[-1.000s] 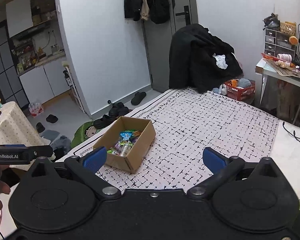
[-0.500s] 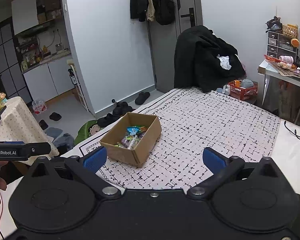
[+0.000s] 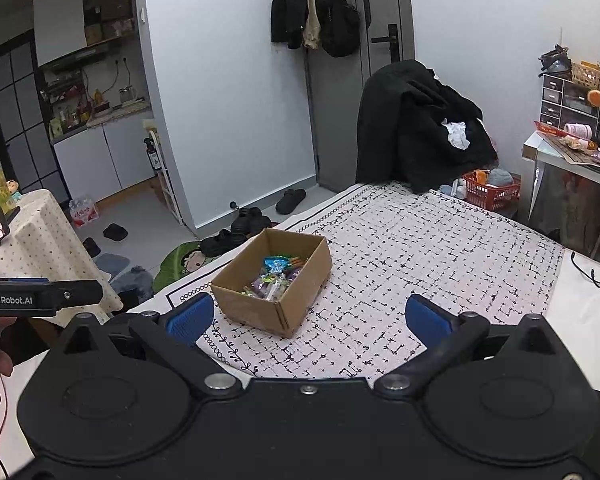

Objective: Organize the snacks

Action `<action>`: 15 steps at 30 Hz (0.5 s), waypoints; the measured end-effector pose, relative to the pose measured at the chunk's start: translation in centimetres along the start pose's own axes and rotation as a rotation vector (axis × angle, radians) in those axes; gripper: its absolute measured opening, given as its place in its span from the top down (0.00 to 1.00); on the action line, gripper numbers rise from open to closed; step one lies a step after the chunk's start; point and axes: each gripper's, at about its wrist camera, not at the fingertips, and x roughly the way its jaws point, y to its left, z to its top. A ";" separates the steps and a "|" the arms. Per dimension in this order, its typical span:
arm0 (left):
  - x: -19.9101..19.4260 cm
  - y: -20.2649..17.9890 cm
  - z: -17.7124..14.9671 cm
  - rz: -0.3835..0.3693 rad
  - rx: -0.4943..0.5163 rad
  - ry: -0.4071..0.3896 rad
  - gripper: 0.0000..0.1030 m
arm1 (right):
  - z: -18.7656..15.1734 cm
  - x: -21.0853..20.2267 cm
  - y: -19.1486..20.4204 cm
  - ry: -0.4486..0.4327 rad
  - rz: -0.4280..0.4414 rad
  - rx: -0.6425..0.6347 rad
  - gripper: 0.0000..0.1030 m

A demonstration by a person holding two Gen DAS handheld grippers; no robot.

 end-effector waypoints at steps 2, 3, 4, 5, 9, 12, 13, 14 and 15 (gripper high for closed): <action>-0.1 0.0 0.0 -0.001 0.003 -0.002 0.00 | 0.1 0.0 0.2 -0.003 0.001 -0.003 0.00; -0.2 0.0 0.1 -0.001 0.003 -0.003 0.00 | 0.1 0.0 0.2 -0.003 0.002 -0.003 0.00; -0.2 0.1 0.0 -0.002 0.003 -0.004 0.00 | 0.0 -0.1 0.3 -0.004 0.002 -0.003 0.00; -0.2 0.0 0.0 -0.003 0.005 -0.003 0.00 | 0.0 -0.1 0.3 -0.004 0.002 -0.003 0.00; -0.2 -0.1 0.1 -0.001 0.011 -0.003 0.00 | 0.0 -0.2 0.3 -0.003 -0.003 0.001 0.00; -0.2 -0.1 0.1 -0.001 0.012 -0.003 0.00 | 0.0 -0.2 0.4 -0.003 -0.003 0.000 0.00; -0.2 -0.2 0.1 -0.001 0.011 -0.003 0.00 | 0.0 -0.2 0.4 -0.002 -0.004 0.000 0.00; -0.2 -0.1 0.1 -0.002 0.010 -0.003 0.00 | 0.0 -0.2 0.4 -0.002 -0.004 0.002 0.00; -0.2 -0.1 0.1 -0.002 0.011 -0.003 0.00 | 0.0 -0.2 0.3 -0.001 -0.003 0.002 0.00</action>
